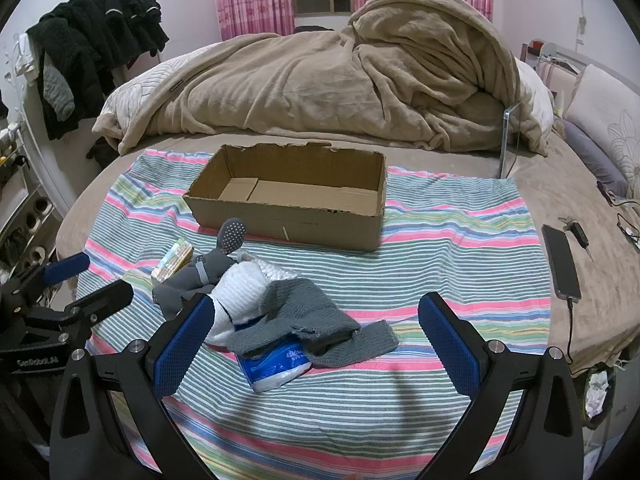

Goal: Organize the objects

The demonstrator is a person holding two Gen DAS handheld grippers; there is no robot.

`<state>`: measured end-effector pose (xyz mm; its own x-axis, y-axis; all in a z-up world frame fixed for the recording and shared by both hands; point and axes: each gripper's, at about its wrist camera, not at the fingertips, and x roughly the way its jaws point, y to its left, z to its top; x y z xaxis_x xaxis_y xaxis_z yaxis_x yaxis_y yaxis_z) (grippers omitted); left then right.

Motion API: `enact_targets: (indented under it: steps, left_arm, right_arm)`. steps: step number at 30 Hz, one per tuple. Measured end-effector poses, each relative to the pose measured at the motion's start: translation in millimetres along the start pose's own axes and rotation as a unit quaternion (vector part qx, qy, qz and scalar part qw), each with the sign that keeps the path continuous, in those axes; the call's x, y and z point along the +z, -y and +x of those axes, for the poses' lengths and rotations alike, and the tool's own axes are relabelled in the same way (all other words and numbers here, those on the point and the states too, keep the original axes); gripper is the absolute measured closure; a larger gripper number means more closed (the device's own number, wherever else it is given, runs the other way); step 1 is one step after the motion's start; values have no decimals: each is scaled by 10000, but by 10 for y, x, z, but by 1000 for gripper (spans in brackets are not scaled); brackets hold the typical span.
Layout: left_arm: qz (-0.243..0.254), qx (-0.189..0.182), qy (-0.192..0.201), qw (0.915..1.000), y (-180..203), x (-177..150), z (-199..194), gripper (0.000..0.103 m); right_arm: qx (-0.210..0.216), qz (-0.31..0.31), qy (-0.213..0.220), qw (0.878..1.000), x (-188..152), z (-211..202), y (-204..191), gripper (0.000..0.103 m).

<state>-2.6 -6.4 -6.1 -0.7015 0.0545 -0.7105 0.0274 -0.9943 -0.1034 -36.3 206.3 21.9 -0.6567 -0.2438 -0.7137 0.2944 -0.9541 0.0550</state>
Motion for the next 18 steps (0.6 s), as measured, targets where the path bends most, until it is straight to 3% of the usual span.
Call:
enact_targets:
  steps: [18]
  left_arm:
    - [52, 9, -13, 10000, 3, 22, 0, 1]
  right_arm:
    - [11, 9, 0, 10000, -6, 4, 3, 0]
